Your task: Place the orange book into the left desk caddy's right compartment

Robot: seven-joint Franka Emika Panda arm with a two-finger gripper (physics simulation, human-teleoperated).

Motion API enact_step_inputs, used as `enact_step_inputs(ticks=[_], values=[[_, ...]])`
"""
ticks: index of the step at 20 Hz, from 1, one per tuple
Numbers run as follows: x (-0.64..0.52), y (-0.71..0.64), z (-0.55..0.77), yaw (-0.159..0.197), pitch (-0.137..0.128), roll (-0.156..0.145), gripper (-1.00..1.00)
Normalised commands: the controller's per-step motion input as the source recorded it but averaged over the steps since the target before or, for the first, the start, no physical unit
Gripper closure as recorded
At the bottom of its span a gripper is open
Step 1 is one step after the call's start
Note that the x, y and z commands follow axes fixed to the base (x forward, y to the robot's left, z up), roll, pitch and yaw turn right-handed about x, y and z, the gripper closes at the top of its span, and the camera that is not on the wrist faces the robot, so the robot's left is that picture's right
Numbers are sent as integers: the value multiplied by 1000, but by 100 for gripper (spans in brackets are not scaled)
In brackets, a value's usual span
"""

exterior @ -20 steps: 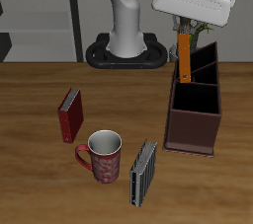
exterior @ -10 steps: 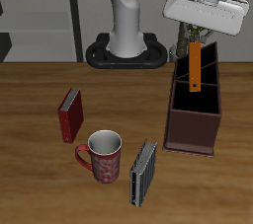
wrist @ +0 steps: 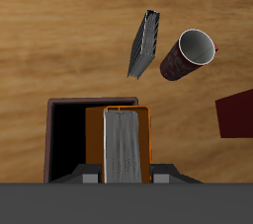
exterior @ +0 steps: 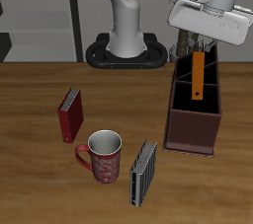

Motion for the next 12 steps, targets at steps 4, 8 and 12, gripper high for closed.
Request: enact_step_inputs(ticks=[4, 8, 12], values=[[61, 62, -238, -4, 33, 9, 100], [28, 55, -256, 4, 9, 18, 100], [103, 65, -370, -13, 44, 8, 100]])
